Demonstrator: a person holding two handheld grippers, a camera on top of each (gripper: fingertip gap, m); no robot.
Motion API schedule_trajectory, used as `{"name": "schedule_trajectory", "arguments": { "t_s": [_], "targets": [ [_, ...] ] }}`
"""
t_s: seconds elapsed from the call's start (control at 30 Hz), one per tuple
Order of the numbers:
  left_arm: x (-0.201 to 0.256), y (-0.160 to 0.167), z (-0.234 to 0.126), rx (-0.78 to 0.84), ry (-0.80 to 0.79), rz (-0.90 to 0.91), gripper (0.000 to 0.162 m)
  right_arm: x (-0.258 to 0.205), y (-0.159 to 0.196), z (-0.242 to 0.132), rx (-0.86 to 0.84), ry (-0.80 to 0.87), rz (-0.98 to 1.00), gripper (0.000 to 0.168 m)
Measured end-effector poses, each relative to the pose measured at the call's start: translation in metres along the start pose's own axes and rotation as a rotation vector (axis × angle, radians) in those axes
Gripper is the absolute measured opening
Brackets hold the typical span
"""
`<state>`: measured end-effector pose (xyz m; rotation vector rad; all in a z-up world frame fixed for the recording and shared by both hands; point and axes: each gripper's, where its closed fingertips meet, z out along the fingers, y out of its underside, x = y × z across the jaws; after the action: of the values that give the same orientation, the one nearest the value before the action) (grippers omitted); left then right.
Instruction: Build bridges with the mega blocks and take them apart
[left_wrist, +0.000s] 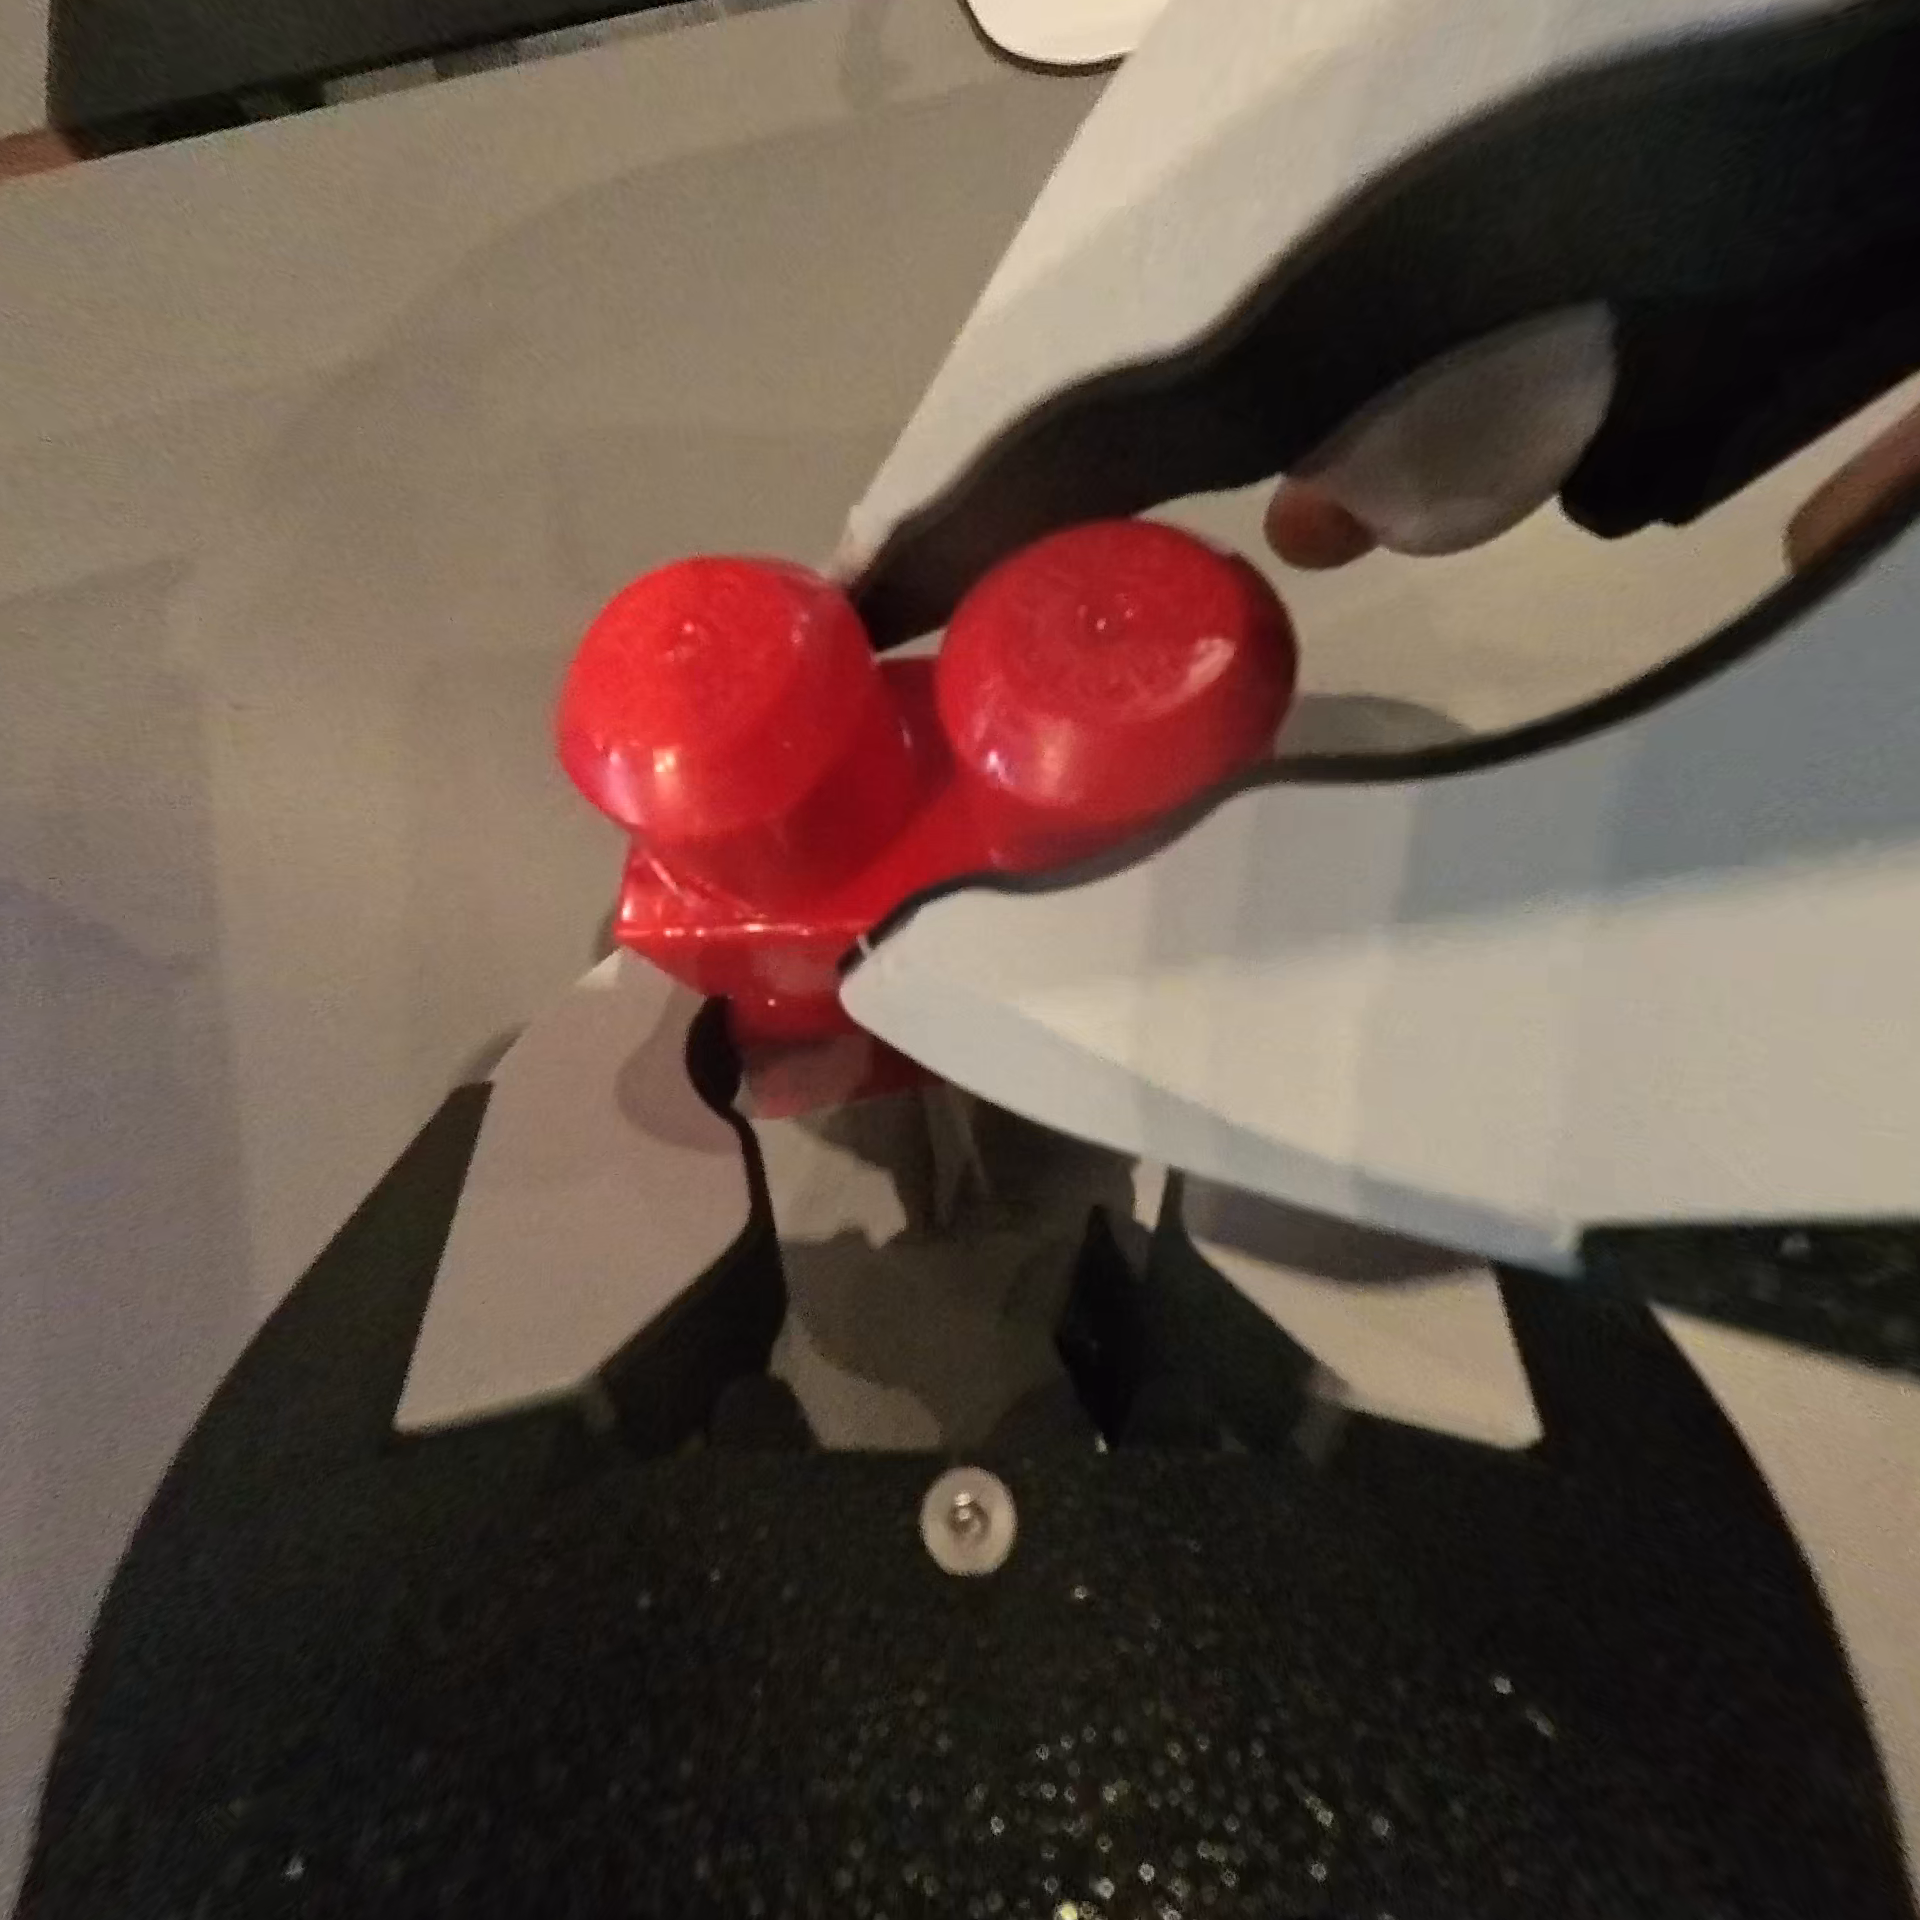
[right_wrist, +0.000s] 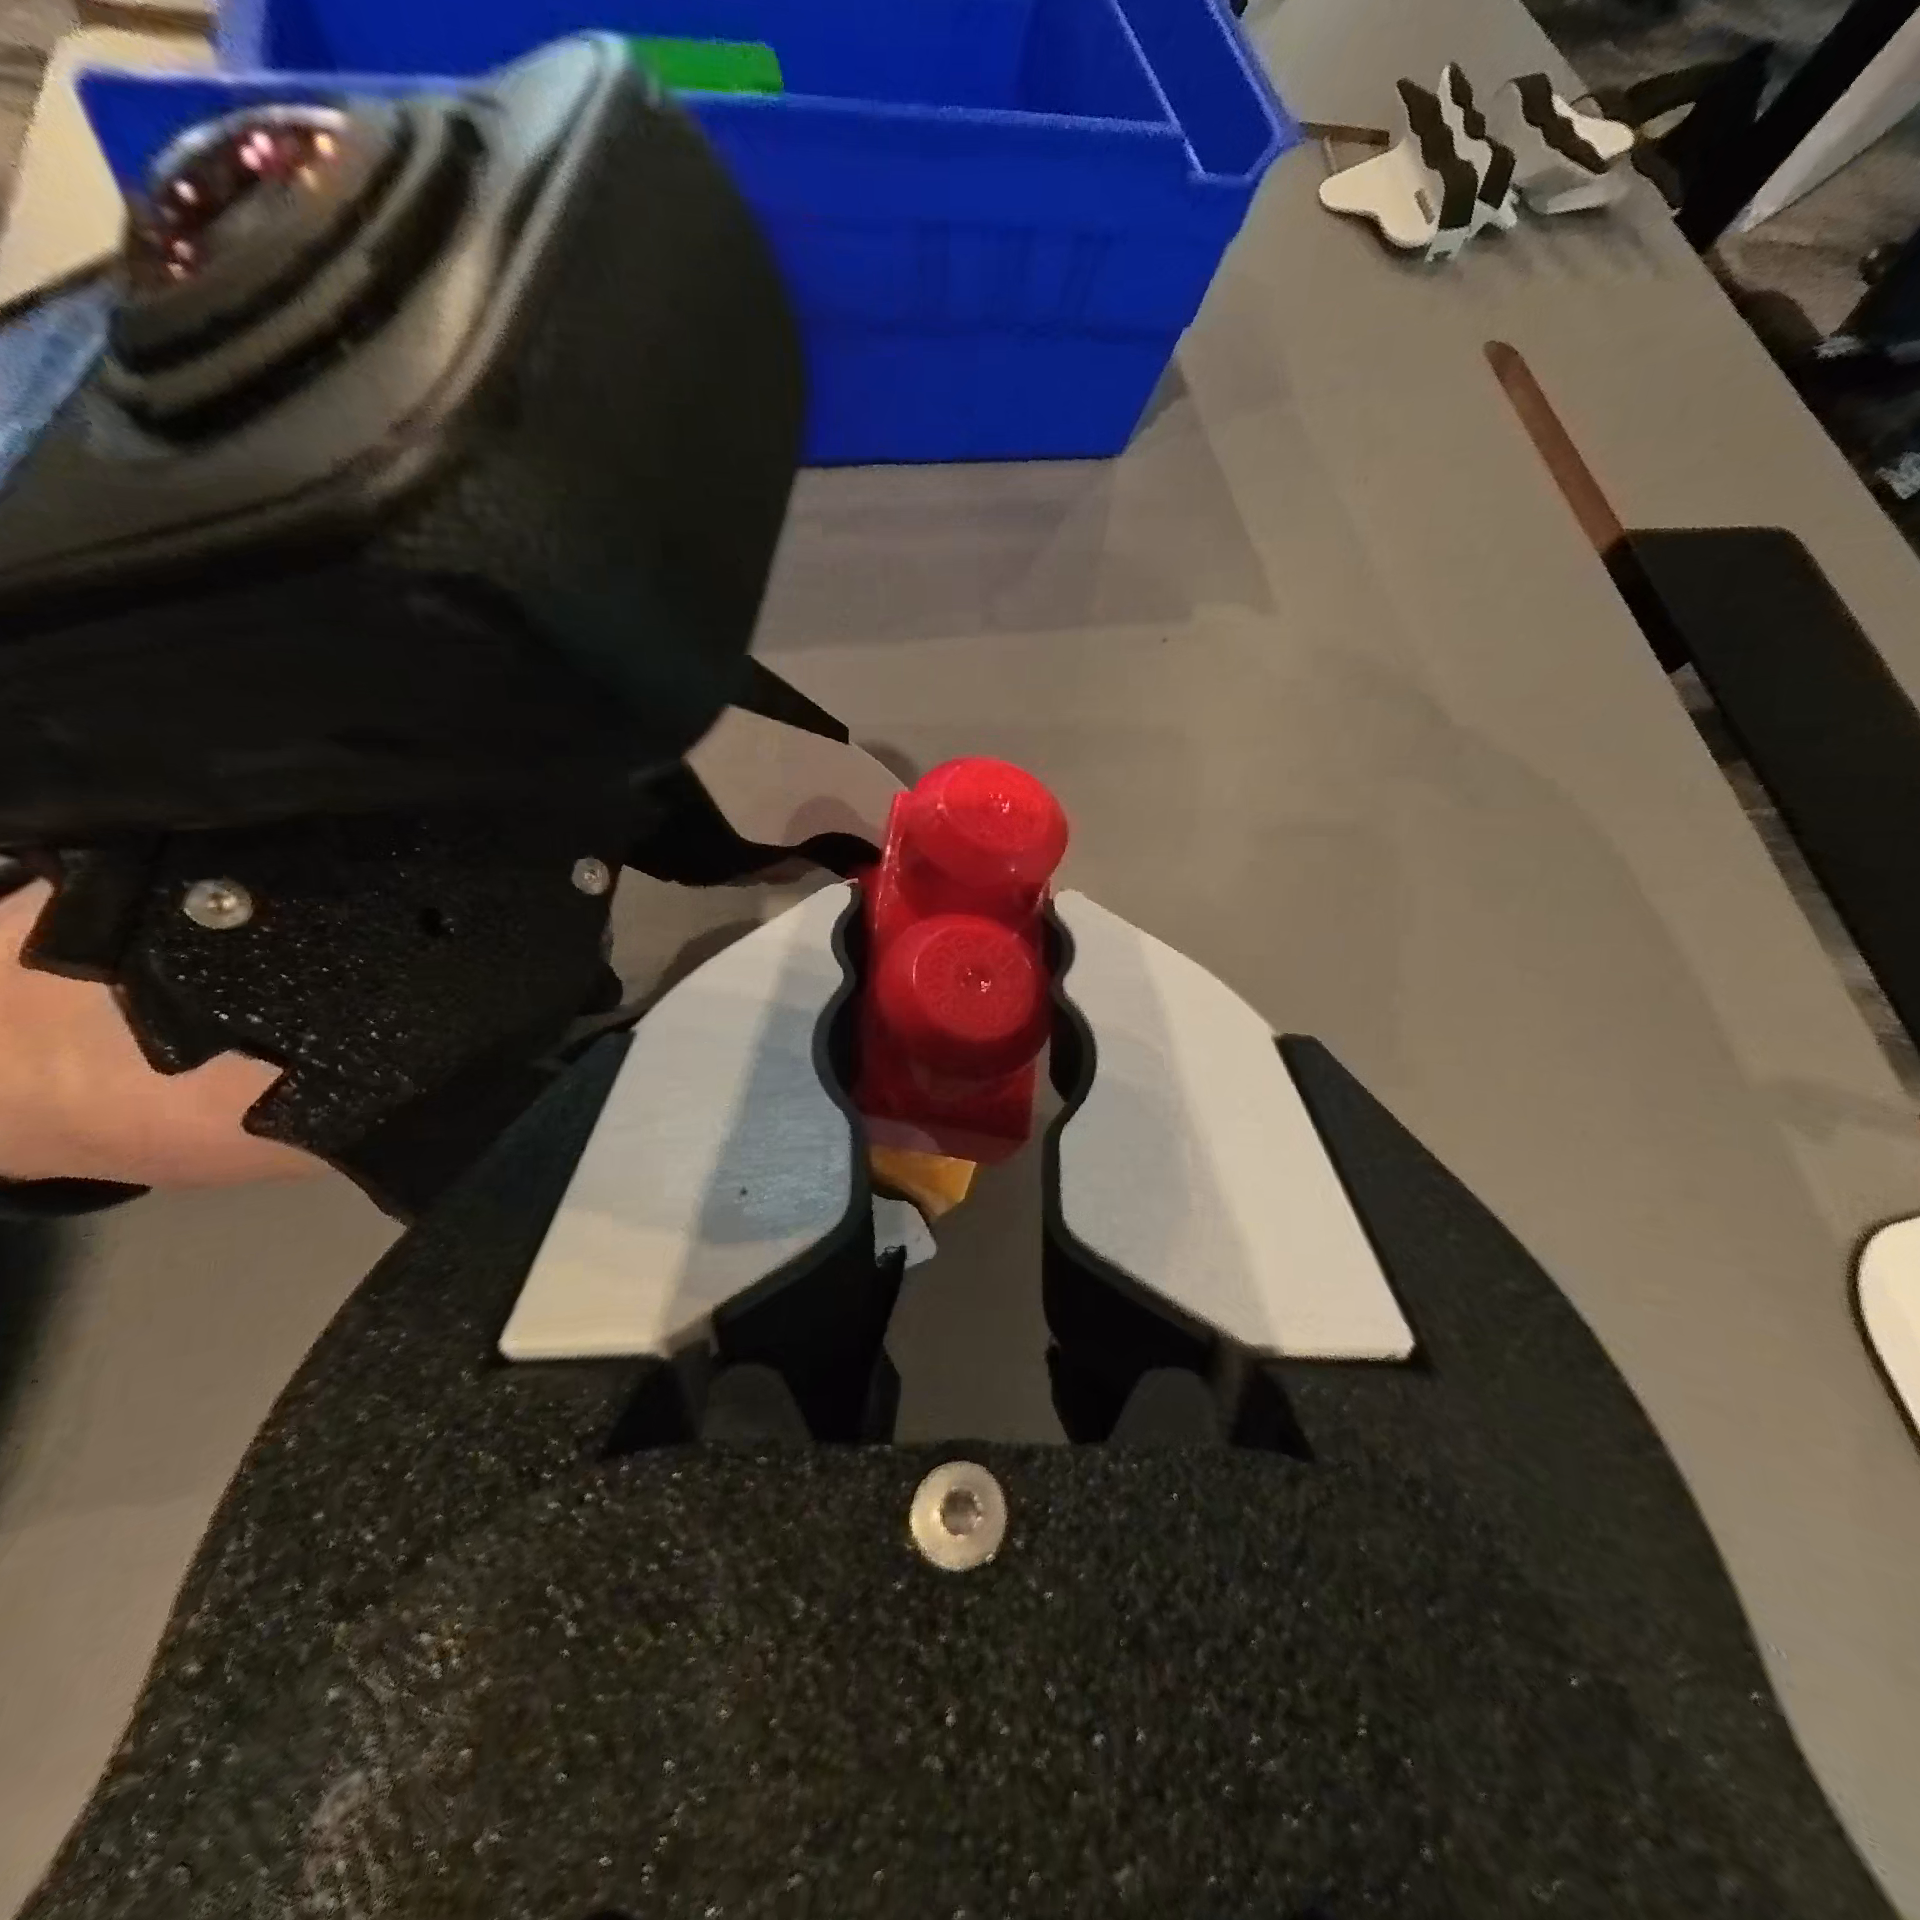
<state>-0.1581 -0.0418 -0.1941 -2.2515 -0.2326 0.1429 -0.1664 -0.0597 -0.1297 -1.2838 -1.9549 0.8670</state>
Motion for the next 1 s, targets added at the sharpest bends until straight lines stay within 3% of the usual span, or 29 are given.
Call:
{"name": "schedule_trajectory", "arguments": {
  "t_s": [0.03,0.6,1.0],
  "targets": [
    [0.0,-0.001,-0.001,0.01,0.005,-0.005,0.086,0.0,-0.001,-0.001,0.01,-0.012,0.012,0.031],
    [0.008,0.011,0.006,-0.007,0.073,0.013,0.085,0.001,0.006,-0.006,-0.024,-0.068,0.019,0.031],
    [0.015,0.001,0.0,0.081,0.122,0.038,0.085,0.006,0.002,-0.015,0.001,-0.071,0.019,0.031]
  ]
}}
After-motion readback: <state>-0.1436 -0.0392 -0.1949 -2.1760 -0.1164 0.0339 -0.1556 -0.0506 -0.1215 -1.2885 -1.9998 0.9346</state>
